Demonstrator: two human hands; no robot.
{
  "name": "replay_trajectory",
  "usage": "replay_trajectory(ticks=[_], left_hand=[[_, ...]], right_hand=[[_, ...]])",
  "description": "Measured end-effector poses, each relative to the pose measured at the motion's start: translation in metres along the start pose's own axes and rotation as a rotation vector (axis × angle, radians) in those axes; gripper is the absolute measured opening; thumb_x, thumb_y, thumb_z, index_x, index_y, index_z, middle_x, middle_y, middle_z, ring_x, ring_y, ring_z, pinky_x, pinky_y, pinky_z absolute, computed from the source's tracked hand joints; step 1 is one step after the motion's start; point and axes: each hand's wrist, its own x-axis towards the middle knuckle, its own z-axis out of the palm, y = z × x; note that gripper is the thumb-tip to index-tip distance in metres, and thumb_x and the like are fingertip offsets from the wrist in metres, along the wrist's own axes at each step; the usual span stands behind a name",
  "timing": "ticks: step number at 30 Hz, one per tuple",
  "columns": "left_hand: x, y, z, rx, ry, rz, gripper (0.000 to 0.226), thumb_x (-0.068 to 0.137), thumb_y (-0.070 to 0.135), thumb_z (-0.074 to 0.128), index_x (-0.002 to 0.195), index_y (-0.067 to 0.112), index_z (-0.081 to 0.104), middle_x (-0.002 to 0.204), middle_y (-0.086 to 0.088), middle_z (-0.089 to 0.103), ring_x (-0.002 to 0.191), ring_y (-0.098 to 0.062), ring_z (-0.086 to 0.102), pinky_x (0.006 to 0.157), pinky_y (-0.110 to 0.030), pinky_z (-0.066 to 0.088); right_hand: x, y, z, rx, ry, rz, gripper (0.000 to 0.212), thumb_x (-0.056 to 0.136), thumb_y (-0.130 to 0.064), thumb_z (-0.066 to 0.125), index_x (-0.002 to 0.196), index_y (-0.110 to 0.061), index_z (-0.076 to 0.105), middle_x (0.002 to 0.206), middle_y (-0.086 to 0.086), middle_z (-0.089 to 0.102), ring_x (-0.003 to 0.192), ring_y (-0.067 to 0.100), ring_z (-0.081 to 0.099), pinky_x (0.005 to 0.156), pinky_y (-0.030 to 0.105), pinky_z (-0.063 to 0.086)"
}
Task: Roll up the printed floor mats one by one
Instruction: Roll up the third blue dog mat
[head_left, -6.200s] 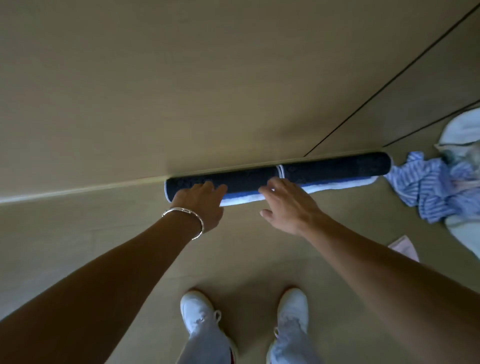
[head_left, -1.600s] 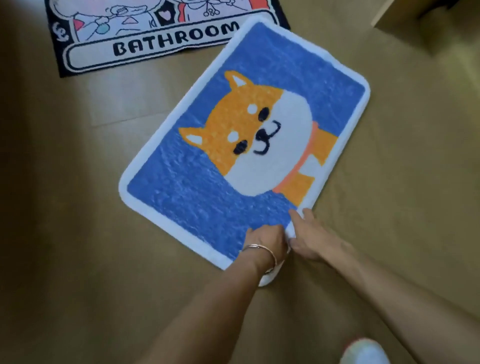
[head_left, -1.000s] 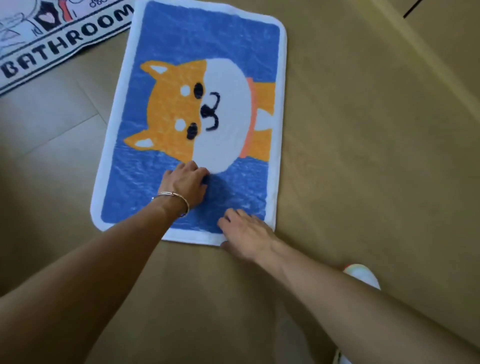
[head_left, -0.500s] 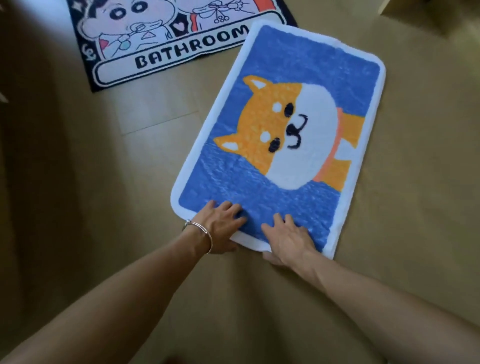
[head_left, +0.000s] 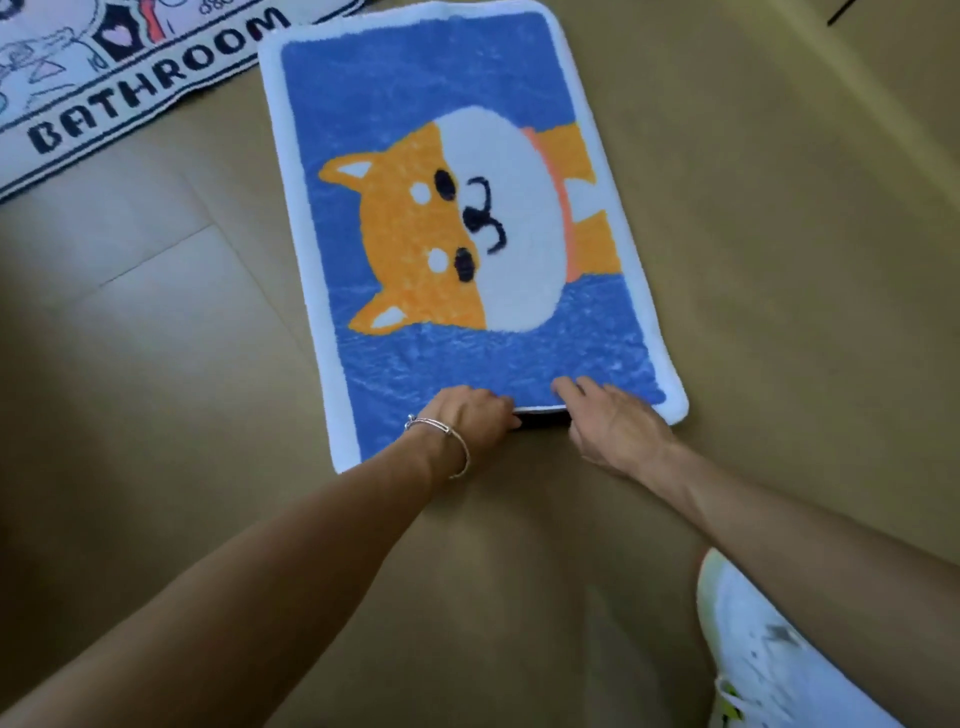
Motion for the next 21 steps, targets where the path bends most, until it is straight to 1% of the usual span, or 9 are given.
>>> replay_trajectory(ticks=[4, 6, 8, 10, 13, 15, 16, 19, 21], left_hand=[[0.005, 0.009, 0.000, -0.175, -0.031, -0.106, 0.026, 0.101, 0.031, 0.037, 0.114, 0.015, 0.053, 0.112, -0.012, 0.061, 0.102, -0.031, 0.058, 0.072, -0.034, 0.038], [0.009, 0.004, -0.003, -0.304, -0.086, -0.191, 0.025, 0.099, 0.028, 0.040, 0.117, 0.017, 0.054, 0.113, -0.010, 0.060, 0.102, -0.030, 0.057, 0.073, -0.032, 0.039], [0.012, 0.002, -0.005, -0.338, -0.137, -0.234, 0.023, 0.099, 0.023, 0.041, 0.117, 0.018, 0.054, 0.114, -0.009, 0.060, 0.103, -0.029, 0.056, 0.077, -0.034, 0.041], [0.011, 0.005, -0.005, -0.347, -0.135, -0.271, 0.020, 0.098, 0.021, 0.041, 0.113, 0.020, 0.053, 0.113, -0.008, 0.060, 0.102, -0.029, 0.057, 0.079, -0.037, 0.043], [0.006, 0.012, -0.001, -0.233, -0.059, -0.275, 0.025, 0.100, 0.021, 0.038, 0.124, 0.018, 0.042, 0.111, -0.009, 0.060, 0.101, -0.031, 0.059, 0.070, -0.036, 0.039], [-0.003, 0.013, 0.004, -0.109, 0.049, -0.191, 0.032, 0.101, 0.032, 0.037, 0.130, 0.017, 0.037, 0.113, -0.009, 0.057, 0.101, -0.030, 0.059, 0.068, -0.036, 0.036], [-0.007, 0.011, 0.009, -0.024, 0.142, -0.124, 0.040, 0.098, 0.042, 0.042, 0.128, 0.017, 0.042, 0.110, -0.007, 0.056, 0.099, -0.028, 0.059, 0.066, -0.034, 0.037], [-0.012, -0.005, 0.027, 0.307, 0.294, -0.037, 0.052, 0.067, 0.065, 0.068, 0.091, 0.019, 0.070, 0.082, -0.002, 0.061, 0.072, -0.019, 0.058, 0.066, -0.033, 0.044], [-0.011, -0.004, 0.039, 0.403, 0.358, -0.052, 0.037, 0.067, 0.052, 0.070, 0.081, 0.018, 0.073, 0.077, -0.001, 0.060, 0.072, -0.019, 0.056, 0.075, -0.038, 0.040]], right_hand=[[-0.013, 0.015, 0.010, 0.036, 0.161, -0.086, 0.035, 0.091, -0.006, 0.049, 0.124, -0.017, 0.045, 0.109, 0.007, 0.050, 0.085, 0.032, 0.060, 0.071, 0.043, 0.046], [-0.010, 0.017, 0.009, -0.007, 0.249, -0.187, 0.044, 0.072, 0.002, 0.067, 0.111, -0.015, 0.057, 0.095, 0.008, 0.054, 0.065, 0.030, 0.058, 0.059, 0.039, 0.046], [-0.004, 0.016, 0.007, -0.105, 0.269, -0.292, 0.051, 0.059, -0.001, 0.078, 0.105, -0.015, 0.061, 0.092, 0.007, 0.057, 0.065, 0.027, 0.059, 0.062, 0.037, 0.049], [0.006, 0.014, 0.005, -0.194, 0.251, -0.377, 0.052, 0.063, -0.015, 0.082, 0.110, -0.015, 0.061, 0.094, 0.007, 0.059, 0.076, 0.027, 0.061, 0.070, 0.039, 0.051], [0.021, 0.012, 0.001, -0.317, 0.246, -0.423, 0.046, 0.060, -0.016, 0.084, 0.101, -0.015, 0.066, 0.082, 0.005, 0.058, 0.073, 0.026, 0.059, 0.065, 0.037, 0.048], [0.029, 0.011, -0.002, -0.406, 0.254, -0.482, 0.034, 0.059, -0.015, 0.083, 0.091, -0.015, 0.069, 0.076, 0.003, 0.057, 0.071, 0.024, 0.057, 0.063, 0.036, 0.046], [0.033, 0.010, -0.005, -0.438, 0.252, -0.509, 0.030, 0.059, -0.016, 0.082, 0.086, -0.016, 0.070, 0.075, 0.002, 0.056, 0.071, 0.024, 0.056, 0.062, 0.035, 0.045], [0.043, 0.008, -0.015, -0.504, 0.233, -0.551, 0.021, 0.058, -0.019, 0.079, 0.076, -0.020, 0.068, 0.075, 0.001, 0.054, 0.071, 0.022, 0.054, 0.060, 0.034, 0.041], [0.043, 0.003, -0.023, -0.492, 0.202, -0.536, 0.019, 0.062, -0.020, 0.078, 0.077, -0.019, 0.067, 0.079, 0.001, 0.055, 0.074, 0.022, 0.054, 0.063, 0.034, 0.041]])
